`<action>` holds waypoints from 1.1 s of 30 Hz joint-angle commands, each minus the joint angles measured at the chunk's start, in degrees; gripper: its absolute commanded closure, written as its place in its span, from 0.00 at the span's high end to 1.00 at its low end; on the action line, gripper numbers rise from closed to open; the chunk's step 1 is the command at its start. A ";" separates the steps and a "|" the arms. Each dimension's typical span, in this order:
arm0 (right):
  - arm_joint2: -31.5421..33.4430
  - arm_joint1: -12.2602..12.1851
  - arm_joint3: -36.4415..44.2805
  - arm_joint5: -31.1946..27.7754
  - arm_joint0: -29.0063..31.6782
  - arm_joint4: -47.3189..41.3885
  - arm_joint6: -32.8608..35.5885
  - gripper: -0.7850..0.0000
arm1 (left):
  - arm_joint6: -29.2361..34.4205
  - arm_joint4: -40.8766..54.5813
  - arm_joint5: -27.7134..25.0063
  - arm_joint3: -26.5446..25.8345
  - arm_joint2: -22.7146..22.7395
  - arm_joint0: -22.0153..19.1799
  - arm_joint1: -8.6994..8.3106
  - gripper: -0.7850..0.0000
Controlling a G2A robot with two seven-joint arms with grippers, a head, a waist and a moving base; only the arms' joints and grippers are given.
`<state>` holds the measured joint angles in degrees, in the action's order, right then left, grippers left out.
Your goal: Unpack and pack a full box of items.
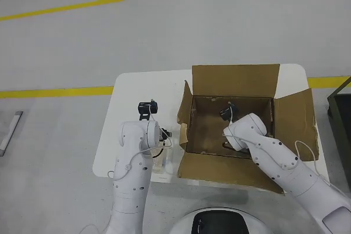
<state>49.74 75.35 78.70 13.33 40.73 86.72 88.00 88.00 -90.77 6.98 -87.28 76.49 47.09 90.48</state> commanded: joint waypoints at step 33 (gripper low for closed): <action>1.71 2.82 -4.38 -1.01 1.34 4.54 0.00 0.35 | 0.00 0.00 0.00 0.00 0.00 0.00 0.00 1.00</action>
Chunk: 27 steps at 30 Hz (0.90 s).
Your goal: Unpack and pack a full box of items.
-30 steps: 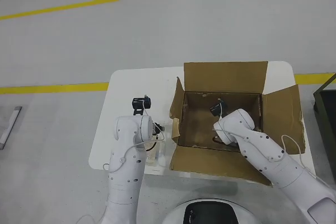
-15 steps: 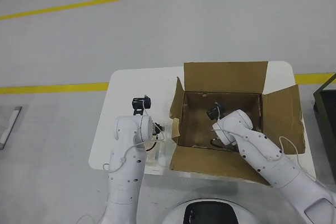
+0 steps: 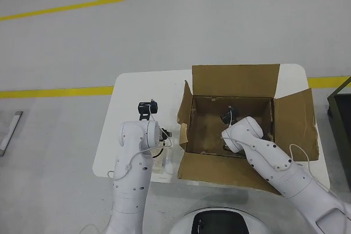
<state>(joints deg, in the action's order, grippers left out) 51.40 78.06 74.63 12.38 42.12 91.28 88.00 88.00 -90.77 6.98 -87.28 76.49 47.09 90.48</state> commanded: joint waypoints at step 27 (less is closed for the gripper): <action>6.50 1.42 5.82 -7.13 2.79 -12.27 -4.30 0.17 | 0.00 0.00 0.00 0.00 0.00 0.00 0.00 1.00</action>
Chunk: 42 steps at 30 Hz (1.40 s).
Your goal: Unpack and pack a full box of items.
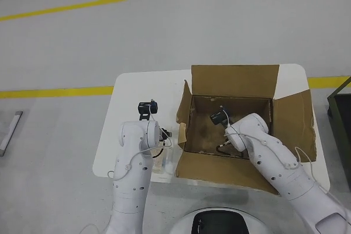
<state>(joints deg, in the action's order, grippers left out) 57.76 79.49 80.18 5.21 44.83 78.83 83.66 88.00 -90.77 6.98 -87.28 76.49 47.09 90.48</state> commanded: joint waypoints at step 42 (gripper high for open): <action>1.71 -0.30 -0.49 -13.58 2.45 5.98 -2.29 0.34 | 0.00 0.00 0.00 0.00 0.00 0.00 0.00 1.00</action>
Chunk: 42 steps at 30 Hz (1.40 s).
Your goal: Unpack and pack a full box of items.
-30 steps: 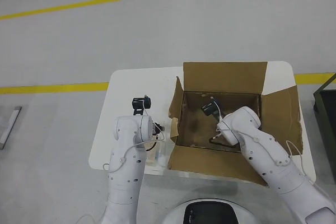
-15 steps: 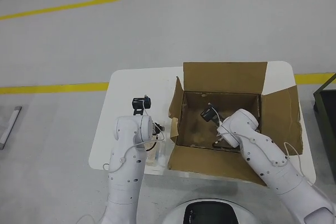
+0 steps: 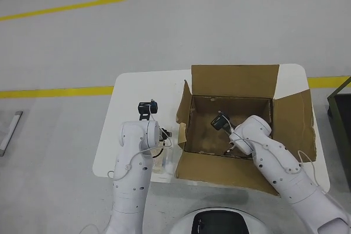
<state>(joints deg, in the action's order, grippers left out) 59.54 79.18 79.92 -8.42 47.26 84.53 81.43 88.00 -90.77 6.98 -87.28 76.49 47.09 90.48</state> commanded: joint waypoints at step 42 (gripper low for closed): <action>13.32 -1.09 8.32 -2.24 3.90 -19.87 -4.24 0.00 | 0.00 0.00 0.00 0.00 0.00 0.00 0.00 1.00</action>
<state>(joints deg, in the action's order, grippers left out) 71.56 78.23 86.80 -10.30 50.54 66.88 77.64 88.00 -90.77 6.98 -87.28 76.49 47.09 90.48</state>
